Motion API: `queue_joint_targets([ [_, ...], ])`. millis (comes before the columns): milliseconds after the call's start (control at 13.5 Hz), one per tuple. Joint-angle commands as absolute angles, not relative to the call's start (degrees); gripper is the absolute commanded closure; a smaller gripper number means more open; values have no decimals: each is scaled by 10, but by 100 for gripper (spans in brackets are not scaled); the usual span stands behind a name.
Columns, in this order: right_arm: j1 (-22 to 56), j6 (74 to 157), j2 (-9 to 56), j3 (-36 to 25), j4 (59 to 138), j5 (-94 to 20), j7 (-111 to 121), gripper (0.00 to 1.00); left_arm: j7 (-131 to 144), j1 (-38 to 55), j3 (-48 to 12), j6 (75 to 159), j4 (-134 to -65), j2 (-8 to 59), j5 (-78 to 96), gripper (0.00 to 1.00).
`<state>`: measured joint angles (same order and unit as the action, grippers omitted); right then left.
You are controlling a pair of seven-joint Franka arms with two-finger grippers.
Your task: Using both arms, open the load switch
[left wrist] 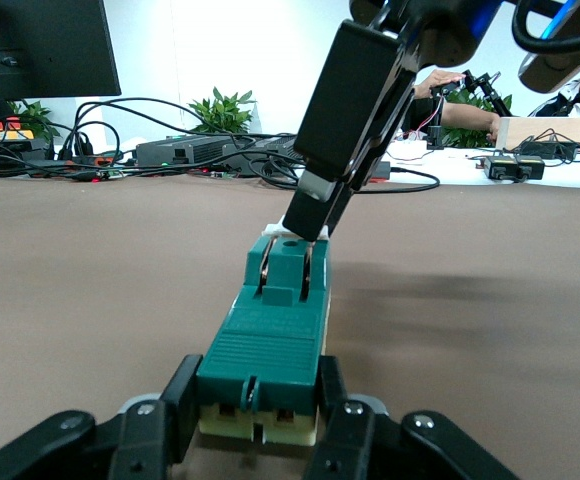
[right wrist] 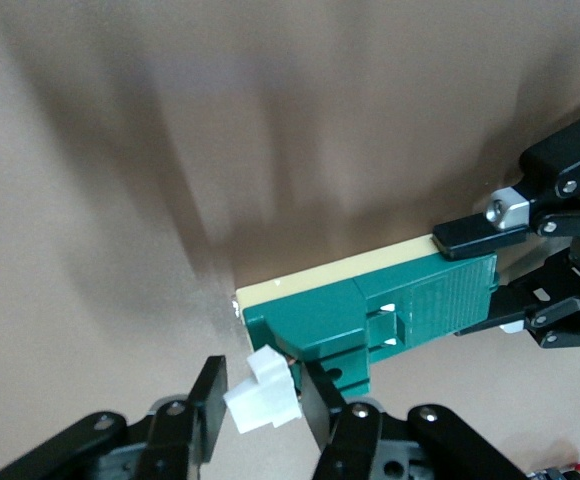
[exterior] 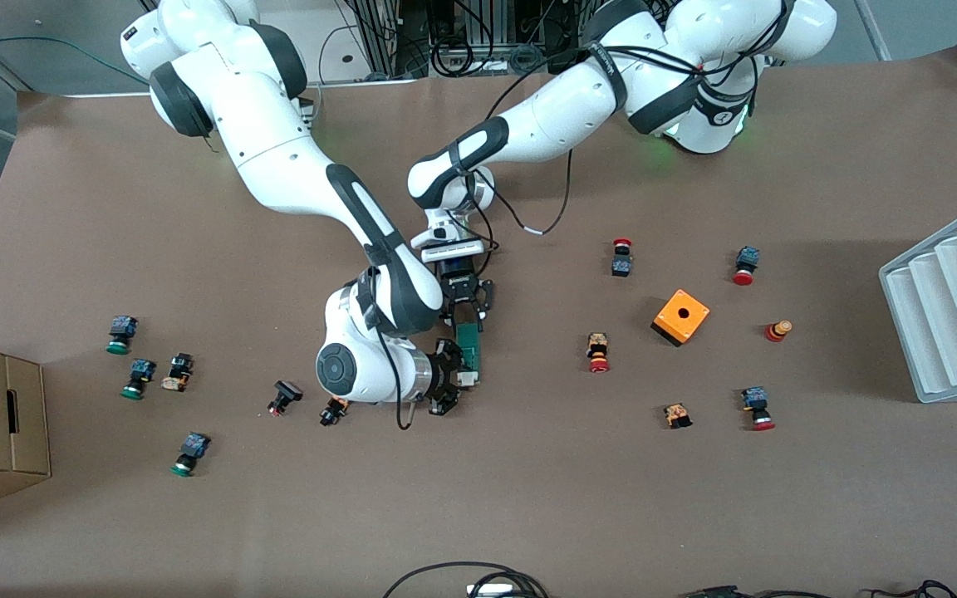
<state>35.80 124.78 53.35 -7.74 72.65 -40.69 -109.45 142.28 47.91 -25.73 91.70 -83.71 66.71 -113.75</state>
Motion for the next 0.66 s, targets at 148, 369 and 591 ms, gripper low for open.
queue_joint_targets([
  [148,364,1245,528,-76,759,-417,-1090,72,1423,478,-261,913,-833,674,-1134,50],
  [369,366,1252,526,-62,757,-416,-1112,81,1422,478,-261,913,-833,674,-1134,50],
  [591,367,1259,526,-62,757,-416,-1116,83,1422,478,-261,913,-833,674,-1134,50],
])
